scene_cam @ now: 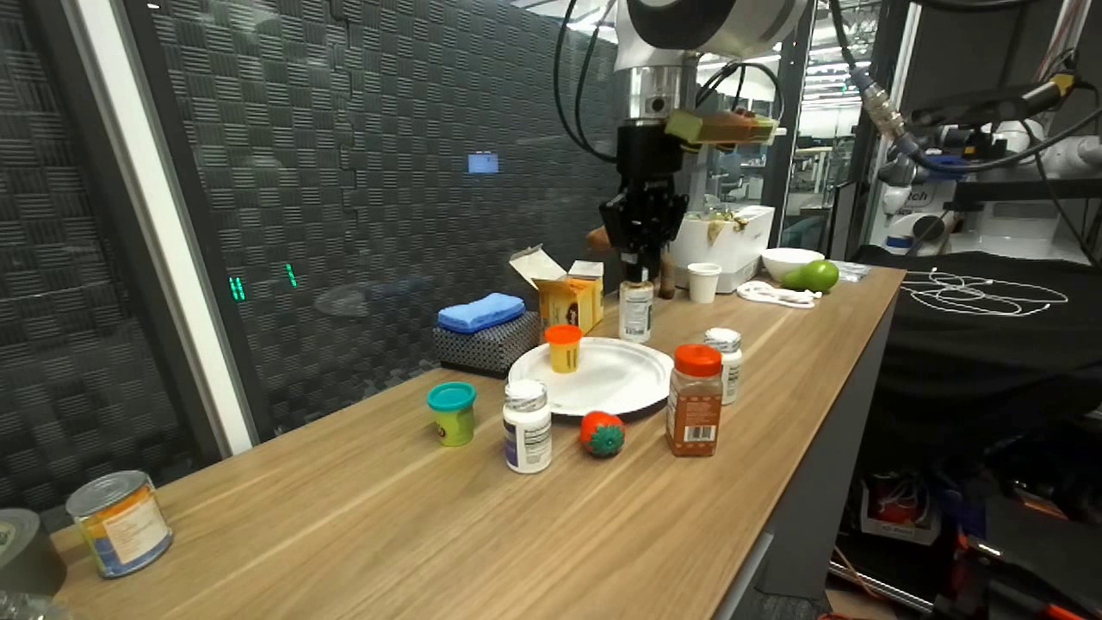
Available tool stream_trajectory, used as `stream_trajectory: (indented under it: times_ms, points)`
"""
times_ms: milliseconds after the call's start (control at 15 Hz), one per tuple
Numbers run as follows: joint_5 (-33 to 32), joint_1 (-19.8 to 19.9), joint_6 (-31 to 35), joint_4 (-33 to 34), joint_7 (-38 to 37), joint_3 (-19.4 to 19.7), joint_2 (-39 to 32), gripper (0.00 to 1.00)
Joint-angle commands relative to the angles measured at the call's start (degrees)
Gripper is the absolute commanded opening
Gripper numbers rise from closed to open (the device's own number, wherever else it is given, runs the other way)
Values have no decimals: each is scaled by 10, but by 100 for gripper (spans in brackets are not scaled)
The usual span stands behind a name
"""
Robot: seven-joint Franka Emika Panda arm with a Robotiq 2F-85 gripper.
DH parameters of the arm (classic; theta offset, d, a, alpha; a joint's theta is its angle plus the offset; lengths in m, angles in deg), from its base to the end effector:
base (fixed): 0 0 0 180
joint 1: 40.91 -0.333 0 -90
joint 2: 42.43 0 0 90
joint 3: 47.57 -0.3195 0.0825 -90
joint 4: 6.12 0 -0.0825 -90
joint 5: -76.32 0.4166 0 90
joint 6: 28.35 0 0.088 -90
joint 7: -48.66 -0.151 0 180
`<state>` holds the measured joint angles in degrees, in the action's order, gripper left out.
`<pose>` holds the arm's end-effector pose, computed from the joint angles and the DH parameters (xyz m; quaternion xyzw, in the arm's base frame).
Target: Pick up the objects from the table and put them on the white plate.
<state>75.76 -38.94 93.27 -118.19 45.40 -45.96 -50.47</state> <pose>0.6189 -0.0393 0.3516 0.9983 -0.0570 0.0132 0.0062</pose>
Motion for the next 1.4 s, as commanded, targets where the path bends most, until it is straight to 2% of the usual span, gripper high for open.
stream_trajectory:
  times_ms: [0,333,667,733,800,1200,1333]
  points:
    - [61,11,25,42,40,-2,-48,8]
    - [103,22,47,76,65,-5,-88,8]
    - [106,26,38,87,80,-7,-102,8]
    - [105,26,37,86,84,-8,-102,56]
    - [105,26,37,85,87,-8,-101,57]
    - [112,24,28,64,104,-16,-52,100]
    - [91,17,29,40,81,-9,-15,100]
